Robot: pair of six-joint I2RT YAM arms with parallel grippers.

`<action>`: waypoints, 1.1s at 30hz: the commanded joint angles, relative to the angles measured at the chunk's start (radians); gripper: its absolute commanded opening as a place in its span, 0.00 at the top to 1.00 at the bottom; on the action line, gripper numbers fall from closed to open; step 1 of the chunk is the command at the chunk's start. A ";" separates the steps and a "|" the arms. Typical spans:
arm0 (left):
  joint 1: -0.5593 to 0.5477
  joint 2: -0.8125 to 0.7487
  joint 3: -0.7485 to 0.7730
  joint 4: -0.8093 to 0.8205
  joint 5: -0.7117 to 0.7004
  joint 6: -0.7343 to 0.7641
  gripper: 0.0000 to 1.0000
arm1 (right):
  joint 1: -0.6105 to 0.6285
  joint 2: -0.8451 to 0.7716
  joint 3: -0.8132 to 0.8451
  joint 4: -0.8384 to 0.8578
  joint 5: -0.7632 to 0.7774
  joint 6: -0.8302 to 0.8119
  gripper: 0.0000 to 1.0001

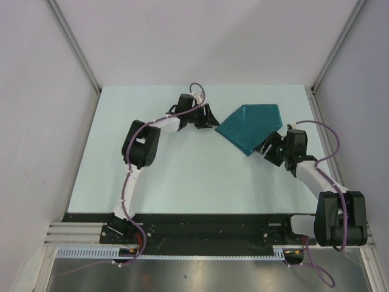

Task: Fold the napkin, place the utensils inside, and roll it up
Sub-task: Fold the napkin

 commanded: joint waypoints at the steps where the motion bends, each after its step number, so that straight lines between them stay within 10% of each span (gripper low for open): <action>1: 0.007 0.029 0.040 -0.028 0.037 -0.027 0.48 | -0.004 -0.033 0.025 0.015 -0.016 0.003 0.30; 20: -0.018 0.050 0.005 0.015 0.097 -0.060 0.59 | -0.005 -0.128 0.005 -0.044 0.018 -0.020 0.28; 33: -0.018 0.046 -0.024 0.090 0.112 -0.090 0.99 | -0.004 -0.167 -0.002 -0.083 0.034 -0.034 0.28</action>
